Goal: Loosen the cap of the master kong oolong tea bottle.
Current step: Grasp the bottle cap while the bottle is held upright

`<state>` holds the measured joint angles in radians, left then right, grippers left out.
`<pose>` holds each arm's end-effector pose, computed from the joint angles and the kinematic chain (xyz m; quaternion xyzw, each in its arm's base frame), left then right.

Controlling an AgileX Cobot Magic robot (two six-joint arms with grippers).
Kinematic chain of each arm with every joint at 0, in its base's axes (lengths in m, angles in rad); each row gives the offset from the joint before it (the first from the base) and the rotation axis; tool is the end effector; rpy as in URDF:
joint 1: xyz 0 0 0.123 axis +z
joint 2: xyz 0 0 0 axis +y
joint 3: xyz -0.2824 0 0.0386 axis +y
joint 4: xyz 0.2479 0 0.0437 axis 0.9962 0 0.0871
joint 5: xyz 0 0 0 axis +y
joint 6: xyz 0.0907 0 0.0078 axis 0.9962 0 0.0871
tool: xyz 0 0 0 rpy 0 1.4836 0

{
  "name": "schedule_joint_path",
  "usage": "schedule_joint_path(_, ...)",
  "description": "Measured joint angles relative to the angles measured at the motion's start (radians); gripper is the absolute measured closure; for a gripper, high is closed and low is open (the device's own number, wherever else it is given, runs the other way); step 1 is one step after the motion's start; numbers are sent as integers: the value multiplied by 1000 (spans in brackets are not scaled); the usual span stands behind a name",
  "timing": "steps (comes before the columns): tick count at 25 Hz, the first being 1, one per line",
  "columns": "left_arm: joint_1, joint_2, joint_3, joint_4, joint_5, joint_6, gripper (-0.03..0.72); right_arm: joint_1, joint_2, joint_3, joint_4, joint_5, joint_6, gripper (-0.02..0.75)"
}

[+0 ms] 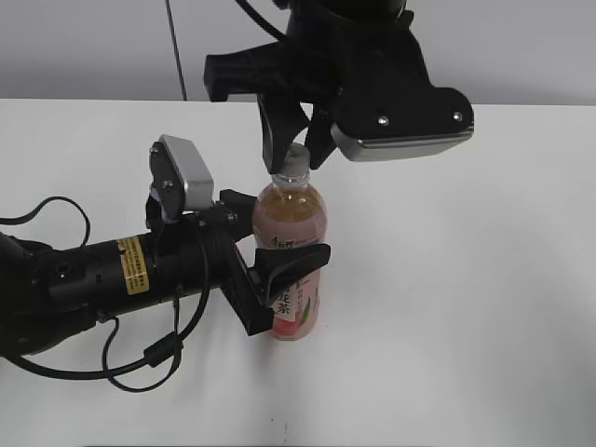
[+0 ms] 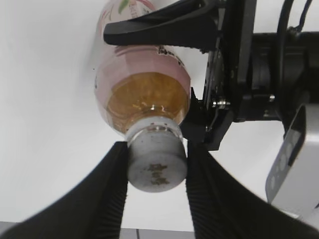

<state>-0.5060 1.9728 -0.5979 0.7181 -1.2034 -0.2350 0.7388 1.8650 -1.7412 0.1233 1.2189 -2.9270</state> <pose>0.2421 -0.1980 0.1195 0.4051 0.6405 -0.3748 0.5340 0.2874 0.2760 0.3089 -0.9551 -0.2439 -0.1115 0.1256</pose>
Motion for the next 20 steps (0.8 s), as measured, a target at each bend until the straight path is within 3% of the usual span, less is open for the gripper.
schedule_joint_path(8, 0, 0, 0, 0, 0, 0, 241, 0, -3, 0, 7, 0, 284, 461)
schedule_joint_path(15, 0, 0, 0, 0, 0, 0, 241, -1, -12, 0, 5, 0, 494, 362)
schedule_joint_path(20, 0, 0, 0, 0, 0, 0, 241, -1, -12, 0, 0, 0, 563, 348)
